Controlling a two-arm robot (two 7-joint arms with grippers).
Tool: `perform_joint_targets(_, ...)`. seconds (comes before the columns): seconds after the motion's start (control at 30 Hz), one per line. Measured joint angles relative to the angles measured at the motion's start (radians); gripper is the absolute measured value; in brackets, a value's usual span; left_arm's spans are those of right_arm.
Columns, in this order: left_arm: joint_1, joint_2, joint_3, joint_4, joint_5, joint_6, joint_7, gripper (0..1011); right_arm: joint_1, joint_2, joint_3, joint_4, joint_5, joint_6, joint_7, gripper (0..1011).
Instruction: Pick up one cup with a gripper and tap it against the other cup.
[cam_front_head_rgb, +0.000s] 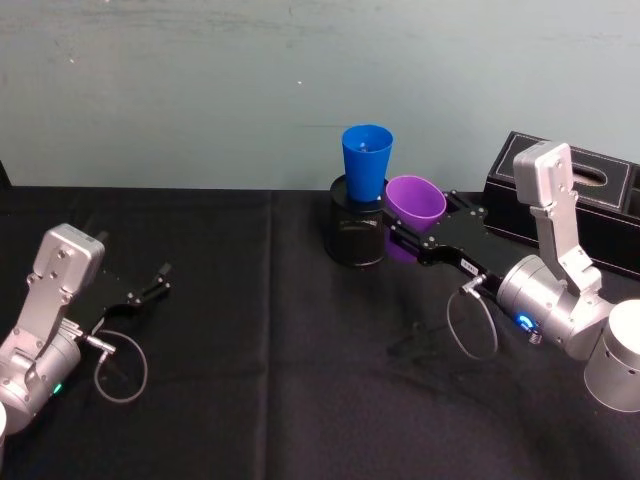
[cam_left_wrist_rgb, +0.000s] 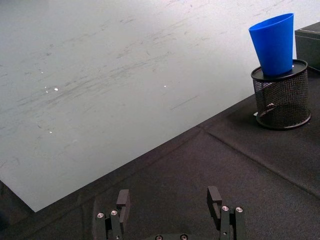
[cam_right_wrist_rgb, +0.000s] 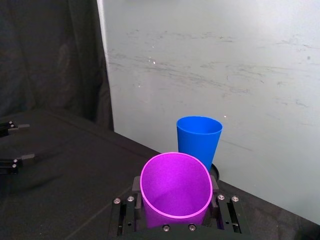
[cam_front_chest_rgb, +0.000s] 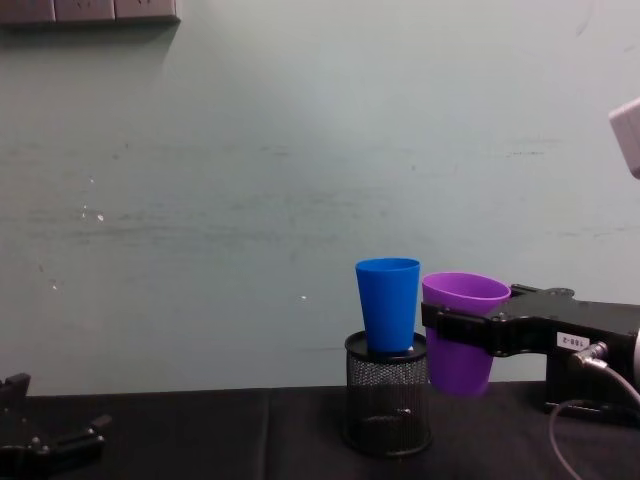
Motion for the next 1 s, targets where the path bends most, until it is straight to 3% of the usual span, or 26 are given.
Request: perform_joint_targets(1.0,0.0,0.0,0.0,0.0,0.0,0.0,0.0,1011,0.0,0.0,0.0,0.0,0.0,0.0,0.0,735)
